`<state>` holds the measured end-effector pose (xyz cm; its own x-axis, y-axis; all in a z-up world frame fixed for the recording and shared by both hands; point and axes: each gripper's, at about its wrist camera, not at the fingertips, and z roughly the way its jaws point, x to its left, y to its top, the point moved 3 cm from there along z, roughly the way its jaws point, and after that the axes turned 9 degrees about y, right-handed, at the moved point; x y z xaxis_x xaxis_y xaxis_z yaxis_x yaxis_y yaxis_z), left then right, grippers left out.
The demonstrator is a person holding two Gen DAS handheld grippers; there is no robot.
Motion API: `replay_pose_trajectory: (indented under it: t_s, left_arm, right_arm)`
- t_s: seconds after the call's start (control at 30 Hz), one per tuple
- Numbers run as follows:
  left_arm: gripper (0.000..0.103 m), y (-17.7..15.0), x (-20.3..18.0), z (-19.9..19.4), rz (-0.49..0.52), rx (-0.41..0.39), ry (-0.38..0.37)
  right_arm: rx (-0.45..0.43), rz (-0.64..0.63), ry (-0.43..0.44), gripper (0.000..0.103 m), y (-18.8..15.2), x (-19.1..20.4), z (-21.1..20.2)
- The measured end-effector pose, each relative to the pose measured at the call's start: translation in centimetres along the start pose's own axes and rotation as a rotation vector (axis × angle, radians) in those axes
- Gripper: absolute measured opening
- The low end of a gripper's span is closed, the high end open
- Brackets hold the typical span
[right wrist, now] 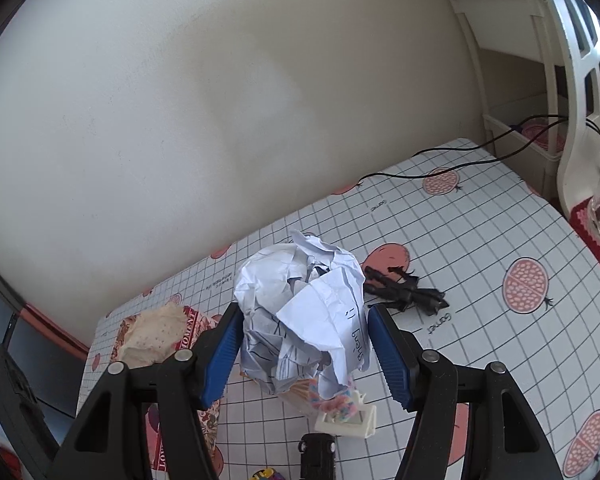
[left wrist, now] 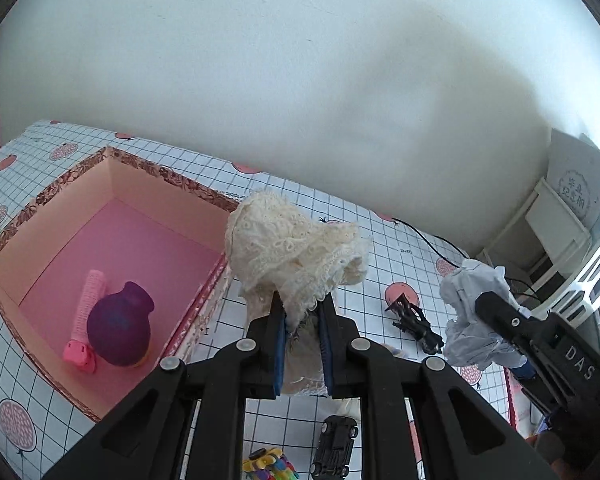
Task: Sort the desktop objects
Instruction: 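Lift and carry the lace cloth and crumpled paper over the gift box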
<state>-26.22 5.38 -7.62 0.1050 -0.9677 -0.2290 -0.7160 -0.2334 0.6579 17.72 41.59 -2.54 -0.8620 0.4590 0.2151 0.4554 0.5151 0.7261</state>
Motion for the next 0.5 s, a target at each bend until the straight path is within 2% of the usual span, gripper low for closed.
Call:
replay_pose_trajectory:
  t_s: [0.2,0.5]
  left_arm:
    - [0.015,1.2,2.9,-1.8,-0.068,-0.048,0.033]
    - [0.015,2.0,9.0,-4.4,-0.191,-0.102,0.134]
  right_arm:
    - [0.032,-0.061,0.061,0.066,-1.3,2.6,1.8]
    - [0.098,-0.171,0.171,0.066,-5.1,8.6,4.6]
